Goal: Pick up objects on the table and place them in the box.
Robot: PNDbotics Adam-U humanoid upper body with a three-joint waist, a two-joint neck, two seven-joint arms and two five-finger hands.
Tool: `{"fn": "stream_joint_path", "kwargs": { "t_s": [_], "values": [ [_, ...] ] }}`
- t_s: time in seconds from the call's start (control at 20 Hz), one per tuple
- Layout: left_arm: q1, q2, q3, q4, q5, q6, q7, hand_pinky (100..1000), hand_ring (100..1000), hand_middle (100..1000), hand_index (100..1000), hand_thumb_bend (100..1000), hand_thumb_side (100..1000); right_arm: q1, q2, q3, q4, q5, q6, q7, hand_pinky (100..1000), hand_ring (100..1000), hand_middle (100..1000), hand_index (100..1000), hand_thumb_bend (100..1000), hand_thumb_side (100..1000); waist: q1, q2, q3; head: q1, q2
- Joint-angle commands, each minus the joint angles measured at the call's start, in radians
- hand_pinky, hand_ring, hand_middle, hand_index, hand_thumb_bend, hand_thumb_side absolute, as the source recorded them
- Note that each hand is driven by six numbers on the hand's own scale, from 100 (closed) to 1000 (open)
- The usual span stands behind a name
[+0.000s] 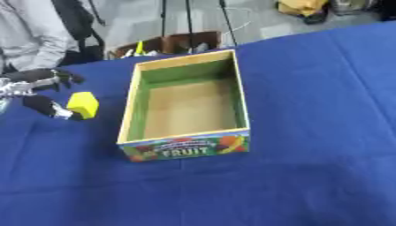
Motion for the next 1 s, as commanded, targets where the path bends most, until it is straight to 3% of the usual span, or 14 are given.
{"fn": "stream_joint_path", "kwargs": {
  "t_s": [0.05, 0.3, 1.0],
  "values": [
    [-0.023, 0.034, 0.016, -0.001, -0.044, 0.008, 0.042, 704, 805, 871, 966, 744, 642, -0.012, -0.022, 0.001, -0.015, 0.012, -0.005, 0.005, 696, 919, 518, 703, 228, 570, -0.003, -0.013, -0.004, 0.011, -0.020],
    [-0.024, 0.034, 0.017, 0.022, -0.081, 0.012, 0.055, 702, 811, 869, 965, 720, 627, -0.016, -0.022, 0.001, -0.015, 0.020, -0.011, 0.005, 697, 920, 517, 703, 234, 572, 0.002, 0.000, -0.015, 0.021, -0.026],
    [-0.018, 0.040, 0.018, 0.043, -0.073, -0.009, -0.079, 679, 784, 850, 968, 590, 606, -0.017, -0.022, 0.004, -0.015, 0.037, -0.018, 0.004, 698, 923, 516, 702, 241, 567, 0.013, 0.017, -0.022, 0.035, -0.030]
  ]
}}
